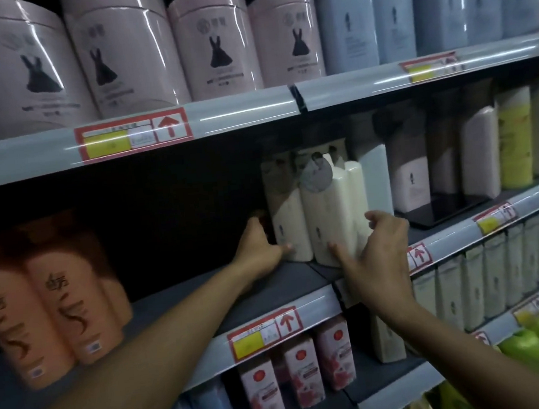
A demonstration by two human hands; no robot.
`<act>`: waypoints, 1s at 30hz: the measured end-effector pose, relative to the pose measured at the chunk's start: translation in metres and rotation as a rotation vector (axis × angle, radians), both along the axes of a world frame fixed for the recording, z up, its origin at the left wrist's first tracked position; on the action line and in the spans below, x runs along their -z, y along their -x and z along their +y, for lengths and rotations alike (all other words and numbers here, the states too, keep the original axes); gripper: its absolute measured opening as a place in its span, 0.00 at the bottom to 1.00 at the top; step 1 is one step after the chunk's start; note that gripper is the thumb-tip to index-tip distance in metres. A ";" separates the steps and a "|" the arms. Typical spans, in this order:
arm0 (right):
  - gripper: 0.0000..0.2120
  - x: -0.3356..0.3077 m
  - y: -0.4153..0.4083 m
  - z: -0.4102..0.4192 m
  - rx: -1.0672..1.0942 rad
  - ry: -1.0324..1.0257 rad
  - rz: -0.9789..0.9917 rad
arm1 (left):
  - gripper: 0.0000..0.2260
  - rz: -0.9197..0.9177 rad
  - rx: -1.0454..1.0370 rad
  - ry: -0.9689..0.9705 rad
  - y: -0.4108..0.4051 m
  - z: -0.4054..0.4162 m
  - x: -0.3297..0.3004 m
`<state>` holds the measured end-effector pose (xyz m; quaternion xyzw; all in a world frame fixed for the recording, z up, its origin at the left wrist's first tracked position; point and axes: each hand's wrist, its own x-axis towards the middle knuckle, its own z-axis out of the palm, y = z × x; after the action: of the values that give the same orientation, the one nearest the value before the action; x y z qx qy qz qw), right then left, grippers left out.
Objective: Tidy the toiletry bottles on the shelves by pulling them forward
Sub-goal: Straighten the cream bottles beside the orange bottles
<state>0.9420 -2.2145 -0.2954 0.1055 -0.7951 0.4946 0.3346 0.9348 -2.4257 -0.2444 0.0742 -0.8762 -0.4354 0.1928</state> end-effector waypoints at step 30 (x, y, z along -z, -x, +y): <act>0.22 -0.028 -0.038 -0.041 -0.290 -0.297 -0.052 | 0.33 0.071 -0.178 0.127 -0.119 -0.044 -0.001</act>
<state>0.9801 -2.2550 -0.2677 0.2544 -0.8441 0.4175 0.2199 1.0536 -2.4692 -0.2435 0.1242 -0.8847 -0.3623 0.2658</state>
